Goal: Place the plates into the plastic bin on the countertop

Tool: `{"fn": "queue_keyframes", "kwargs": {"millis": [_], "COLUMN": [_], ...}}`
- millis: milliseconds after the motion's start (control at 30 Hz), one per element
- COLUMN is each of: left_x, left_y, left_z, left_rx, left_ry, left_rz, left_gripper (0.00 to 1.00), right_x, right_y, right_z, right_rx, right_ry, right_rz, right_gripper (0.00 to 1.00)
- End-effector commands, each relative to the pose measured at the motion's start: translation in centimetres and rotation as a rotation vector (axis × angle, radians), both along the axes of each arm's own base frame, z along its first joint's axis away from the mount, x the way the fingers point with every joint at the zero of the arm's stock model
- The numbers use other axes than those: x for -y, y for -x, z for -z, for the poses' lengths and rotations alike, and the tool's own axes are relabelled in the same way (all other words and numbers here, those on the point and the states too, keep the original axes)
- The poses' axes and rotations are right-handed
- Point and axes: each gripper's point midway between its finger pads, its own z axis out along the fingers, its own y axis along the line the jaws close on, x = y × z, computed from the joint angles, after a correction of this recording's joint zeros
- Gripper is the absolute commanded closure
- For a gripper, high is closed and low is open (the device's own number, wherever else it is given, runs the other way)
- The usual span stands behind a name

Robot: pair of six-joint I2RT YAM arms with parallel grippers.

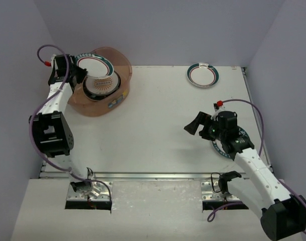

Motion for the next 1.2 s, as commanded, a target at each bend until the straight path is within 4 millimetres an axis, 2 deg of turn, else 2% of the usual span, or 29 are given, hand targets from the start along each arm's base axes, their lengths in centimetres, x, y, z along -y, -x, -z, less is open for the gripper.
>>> {"fn": "queue_keyframes", "kwargs": {"millis": [0,67,100,167,233,300,400,533,567,600,667,833,933,1033,1167], "left_x": [-1.0,-1.4,-1.4,-1.3,-1.3,-1.3,-1.6,-1.7,-1.6,-2.0,-1.9,-1.4,-1.8,-1.7,-2.7], "left_y": [-4.5,-6.7,-7.3,-7.9,-7.9,-7.3,-6.8,-6.4,-6.1,-6.1,-5.7,-5.0,-4.4,-4.1,-2.7], "left_z": [-3.5,-0.1,0.7,3.0,4.5,6.0,7.9,12.4,12.4,13.5,13.4,14.6,14.1,11.8,7.7], "left_rx": [0.131,0.056,0.046,0.002,-0.027,-0.086,-0.191,-0.347,-0.389,-0.413,-0.469,-0.519,-0.543,-0.525,-0.495], "left_ry": [-0.007,-0.006,-0.002,0.005,0.012,0.000,-0.041,-0.044,-0.066,-0.075,-0.118,-0.144,-0.174,-0.217,-0.287], "left_rz": [0.002,0.041,0.051,0.071,0.076,0.067,0.055,0.069,0.071,0.055,0.056,0.082,0.065,0.072,0.020], "left_gripper": [1.00,1.00,0.98,0.89,0.68,0.36,0.00,0.00,0.00,0.00,0.00,0.00,0.00,0.00,0.00], "right_x": [0.5,0.9,1.0,1.5,1.8,1.8,1.4,1.3,1.4,1.4,1.6,1.9,2.3,2.9,4.1], "right_y": [0.8,1.7,1.7,2.0,2.2,2.1,2.0,1.7,1.6,1.5,1.1,0.2,-0.3,-1.0,-2.6], "right_z": [-0.4,-0.2,0.0,-0.5,-0.8,-1.4,-1.6,-1.0,-1.0,-1.0,-1.2,-1.2,-0.9,-0.3,0.4], "right_rx": [0.040,0.053,0.051,0.081,0.096,0.115,0.109,0.077,0.079,0.078,0.084,0.050,0.012,-0.017,-0.048], "right_ry": [0.011,0.030,0.031,0.054,0.073,0.079,0.079,0.083,0.087,0.086,0.099,0.124,0.146,0.173,0.190], "right_rz": [-0.001,-0.007,-0.007,-0.002,-0.001,-0.013,-0.037,-0.041,-0.032,-0.031,-0.016,0.003,0.034,0.081,0.206], "right_gripper": [0.01,0.01,0.01,0.01,0.01,0.01,0.01,0.01,0.01,0.01,0.01,0.01,0.01,0.01,0.01]}}
